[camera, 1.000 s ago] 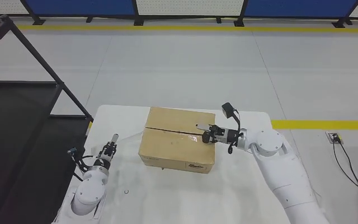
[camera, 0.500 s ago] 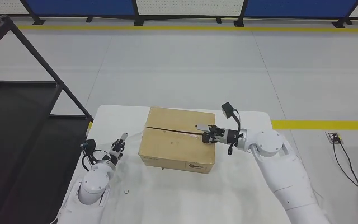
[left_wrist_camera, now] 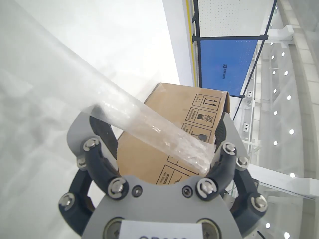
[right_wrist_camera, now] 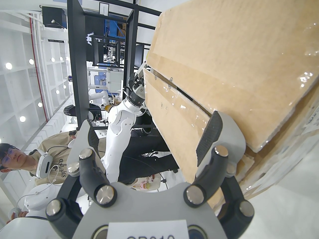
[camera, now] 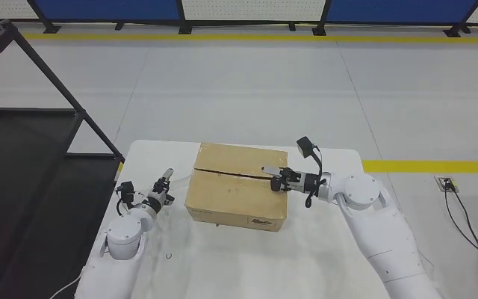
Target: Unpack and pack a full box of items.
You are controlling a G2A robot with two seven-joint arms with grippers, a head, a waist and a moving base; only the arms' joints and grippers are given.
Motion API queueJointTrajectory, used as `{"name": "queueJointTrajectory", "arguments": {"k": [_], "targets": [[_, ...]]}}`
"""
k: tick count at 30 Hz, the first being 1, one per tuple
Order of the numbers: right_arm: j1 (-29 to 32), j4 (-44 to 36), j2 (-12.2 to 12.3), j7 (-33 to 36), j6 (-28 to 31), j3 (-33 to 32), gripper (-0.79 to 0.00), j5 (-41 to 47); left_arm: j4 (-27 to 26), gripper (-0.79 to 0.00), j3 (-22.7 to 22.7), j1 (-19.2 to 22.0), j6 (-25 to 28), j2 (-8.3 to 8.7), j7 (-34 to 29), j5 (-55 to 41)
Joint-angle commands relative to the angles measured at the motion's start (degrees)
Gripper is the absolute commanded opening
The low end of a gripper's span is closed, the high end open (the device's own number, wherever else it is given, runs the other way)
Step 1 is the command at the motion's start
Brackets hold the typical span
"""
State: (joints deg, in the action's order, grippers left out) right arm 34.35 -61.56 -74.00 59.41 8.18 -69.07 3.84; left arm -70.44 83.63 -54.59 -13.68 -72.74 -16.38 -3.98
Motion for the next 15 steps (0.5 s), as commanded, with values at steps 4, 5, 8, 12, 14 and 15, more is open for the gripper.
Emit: {"name": "queueJointTrajectory", "arguments": {"k": [4, 5, 8, 12, 14, 15], "targets": [[0.15, -0.39, 0.26, 0.00, -0.12, 0.04, 0.000, 0.01, 2.52, 0.000, 0.32, 1.68, 0.68, -0.32, 1.73, -2.98], [0.19, -0.45, 0.30, -0.02, -0.13, 0.05, 0.000, 0.04, 2.64, 0.000, 0.30, 1.85, 1.28, -0.42, 2.41, -3.60], [0.29, -0.47, 0.41, -0.06, -0.13, 0.12, 0.000, 0.33, 2.56, 0.000, 0.19, 1.86, 3.19, -0.77, 6.53, -4.30], [0.26, -0.33, 0.54, -0.02, -0.06, 0.36, 0.000, 0.44, 1.11, 0.000, 0.23, 1.33, 5.01, -1.12, 11.45, -4.76], [0.23, -0.24, 0.60, 0.01, 0.03, 0.44, 0.000, 0.58, -0.08, 0.000, 0.36, 1.19, 5.42, -1.17, 13.20, -4.15], [0.21, -0.21, 0.63, 0.00, 0.06, 0.49, 0.000, 0.62, -0.76, 0.000, 0.44, 1.11, 5.54, -1.17, 13.94, -3.72]]}}
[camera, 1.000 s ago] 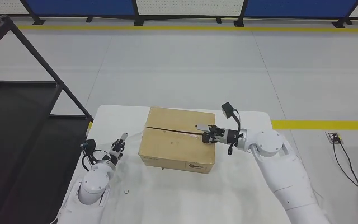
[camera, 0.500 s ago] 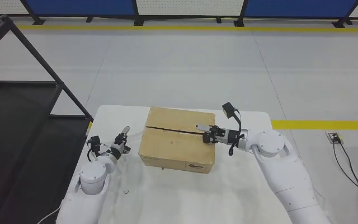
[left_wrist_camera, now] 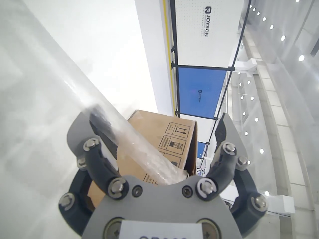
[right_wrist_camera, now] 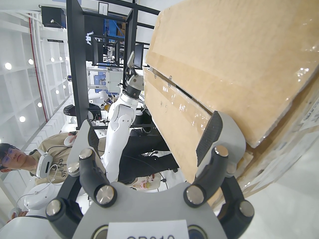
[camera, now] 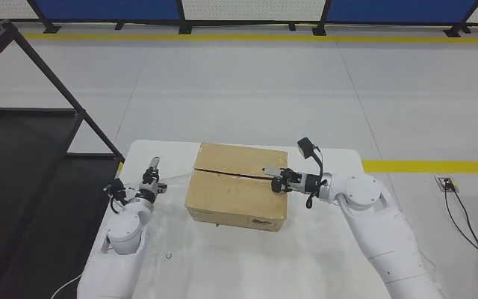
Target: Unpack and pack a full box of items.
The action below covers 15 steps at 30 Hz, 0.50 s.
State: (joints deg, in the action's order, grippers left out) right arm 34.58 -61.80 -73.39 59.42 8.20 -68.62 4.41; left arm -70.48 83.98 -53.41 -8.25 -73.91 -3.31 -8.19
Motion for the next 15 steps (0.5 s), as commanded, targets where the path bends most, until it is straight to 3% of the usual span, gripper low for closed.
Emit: {"name": "queueJointTrajectory", "arguments": {"k": [1, 15], "targets": [[-0.03, 0.07, 0.06, -0.02, 0.07, 0.07, 0.000, 0.09, -1.42, 0.000, 0.22, -0.17, 0.04, 0.01, 1.72, 1.00], [0.43, 0.63, 0.63, -0.53, 0.91, 0.00, 0.000, 1.06, -11.69, 0.000, 1.04, -2.02, 0.90, 0.28, 3.12, 5.86]]}}
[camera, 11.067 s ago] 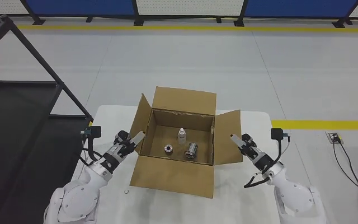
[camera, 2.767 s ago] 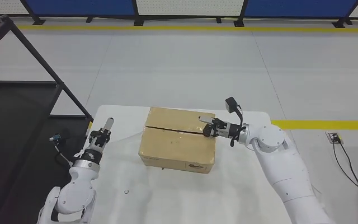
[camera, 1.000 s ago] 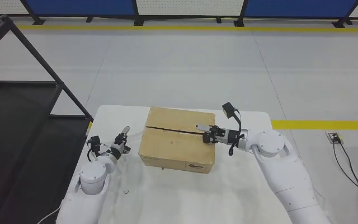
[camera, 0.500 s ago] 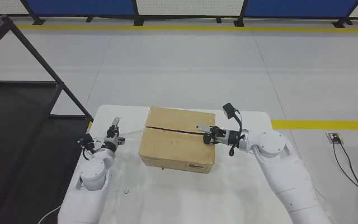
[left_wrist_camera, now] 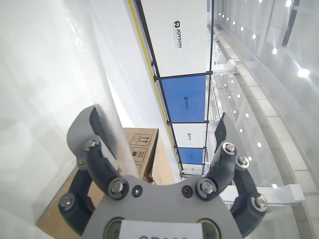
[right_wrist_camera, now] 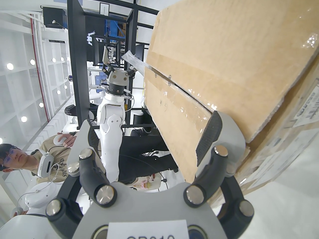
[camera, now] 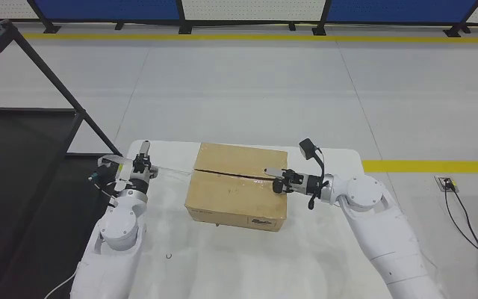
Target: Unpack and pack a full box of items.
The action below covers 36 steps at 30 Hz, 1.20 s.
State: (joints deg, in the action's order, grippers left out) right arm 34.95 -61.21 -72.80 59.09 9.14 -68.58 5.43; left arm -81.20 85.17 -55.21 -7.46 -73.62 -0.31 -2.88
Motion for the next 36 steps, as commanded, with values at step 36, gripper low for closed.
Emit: {"name": "queueJointTrajectory", "arguments": {"k": [36], "targets": [[2.39, -1.91, 1.57, -2.61, 0.96, -1.56, 0.000, 3.15, -14.81, 0.000, -10.10, -1.03, 0.02, -1.22, 3.08, 18.43]]}}
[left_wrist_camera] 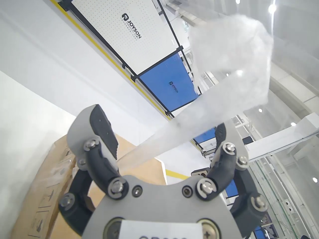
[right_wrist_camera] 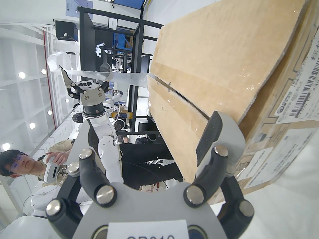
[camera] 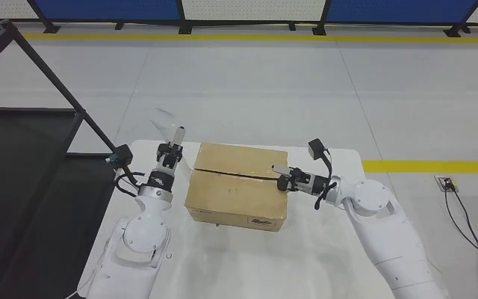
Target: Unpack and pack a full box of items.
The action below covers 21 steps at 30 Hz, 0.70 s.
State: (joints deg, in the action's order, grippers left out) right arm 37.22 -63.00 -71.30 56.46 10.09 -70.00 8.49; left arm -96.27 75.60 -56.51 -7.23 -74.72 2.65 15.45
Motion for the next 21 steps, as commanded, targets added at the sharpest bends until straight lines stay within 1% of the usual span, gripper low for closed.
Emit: {"name": "queueJointTrajectory", "arguments": {"k": [1, 10, 21], "targets": [[0.24, -0.20, 0.14, -0.04, -0.12, -0.26, 0.000, 0.12, 0.51, 0.000, -0.99, 0.53, -0.43, -0.24, 0.23, 0.15], [0.72, -0.59, 0.68, 0.58, -1.44, -0.76, 0.000, 0.34, 1.68, 0.000, -4.11, 1.97, -1.29, -1.10, 0.42, 1.63], [0.72, -0.05, 1.12, 0.68, -0.80, -1.09, 0.000, 1.25, 3.39, 0.000, -6.91, 3.18, -2.02, -1.96, -0.57, 3.88]]}}
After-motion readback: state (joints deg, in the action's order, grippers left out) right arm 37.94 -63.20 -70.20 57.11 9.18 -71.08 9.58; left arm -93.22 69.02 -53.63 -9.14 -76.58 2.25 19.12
